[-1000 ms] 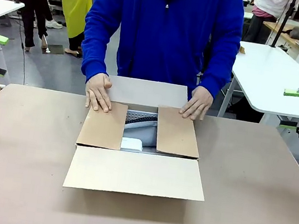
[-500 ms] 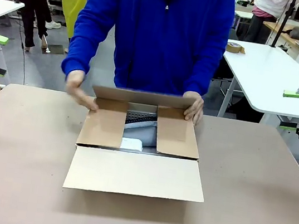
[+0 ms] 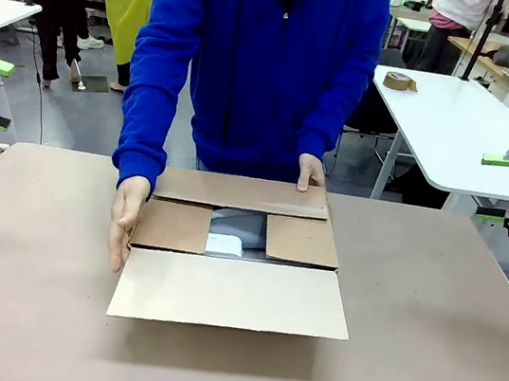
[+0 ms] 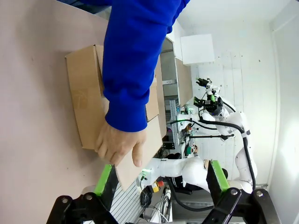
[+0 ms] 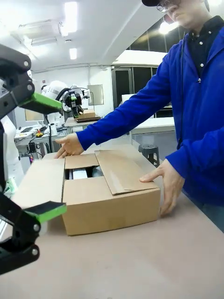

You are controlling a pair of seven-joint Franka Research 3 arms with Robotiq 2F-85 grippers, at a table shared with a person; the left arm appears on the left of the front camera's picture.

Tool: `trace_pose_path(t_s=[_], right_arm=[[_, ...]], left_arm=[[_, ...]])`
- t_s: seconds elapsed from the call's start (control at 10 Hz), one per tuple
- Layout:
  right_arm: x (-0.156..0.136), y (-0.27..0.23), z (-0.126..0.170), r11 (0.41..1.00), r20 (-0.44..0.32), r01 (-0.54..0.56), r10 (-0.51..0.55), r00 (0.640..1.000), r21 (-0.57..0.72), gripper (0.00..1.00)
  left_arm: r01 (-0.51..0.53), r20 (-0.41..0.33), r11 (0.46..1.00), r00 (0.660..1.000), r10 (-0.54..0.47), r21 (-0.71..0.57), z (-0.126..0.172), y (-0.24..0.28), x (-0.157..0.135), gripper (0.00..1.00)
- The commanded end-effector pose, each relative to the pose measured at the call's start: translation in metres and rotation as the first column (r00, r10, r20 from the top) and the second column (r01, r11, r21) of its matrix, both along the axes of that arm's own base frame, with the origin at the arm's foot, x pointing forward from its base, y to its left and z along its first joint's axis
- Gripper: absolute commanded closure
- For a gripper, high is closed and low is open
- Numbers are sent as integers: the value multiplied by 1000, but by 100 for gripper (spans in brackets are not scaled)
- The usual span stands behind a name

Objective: Pack the gift set into the box.
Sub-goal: Press and hold the closed box until the human finishes sealing it.

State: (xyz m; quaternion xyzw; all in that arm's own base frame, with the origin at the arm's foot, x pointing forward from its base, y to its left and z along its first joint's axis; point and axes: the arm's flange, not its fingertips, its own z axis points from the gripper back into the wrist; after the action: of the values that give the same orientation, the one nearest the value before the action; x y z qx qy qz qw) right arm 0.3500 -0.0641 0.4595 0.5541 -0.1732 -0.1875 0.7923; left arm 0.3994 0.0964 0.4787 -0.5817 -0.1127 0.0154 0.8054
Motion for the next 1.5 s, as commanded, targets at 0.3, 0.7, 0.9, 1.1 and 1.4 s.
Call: trace_pose_path(t_s=[0.3, 0.7, 0.9, 1.1, 1.4], right_arm=[[3, 0, 0, 1000, 32, 0, -1, 999, 12, 0], [3, 0, 0, 1000, 32, 0, -1, 999, 12, 0], [3, 0, 0, 1000, 32, 0, -1, 999, 12, 0], [3, 0, 0, 1000, 32, 0, -1, 999, 12, 0], [3, 0, 0, 1000, 32, 0, -1, 999, 12, 0]], left_arm=[[2, 3, 1000, 1000, -2, 6, 0, 0, -2, 0], [2, 3, 1000, 1000, -2, 6, 0, 0, -2, 0], [2, 3, 1000, 1000, -2, 6, 0, 0, -2, 0], [2, 3, 1000, 1000, -2, 6, 0, 0, -2, 0], [2, 3, 1000, 1000, -2, 6, 0, 0, -2, 0]])
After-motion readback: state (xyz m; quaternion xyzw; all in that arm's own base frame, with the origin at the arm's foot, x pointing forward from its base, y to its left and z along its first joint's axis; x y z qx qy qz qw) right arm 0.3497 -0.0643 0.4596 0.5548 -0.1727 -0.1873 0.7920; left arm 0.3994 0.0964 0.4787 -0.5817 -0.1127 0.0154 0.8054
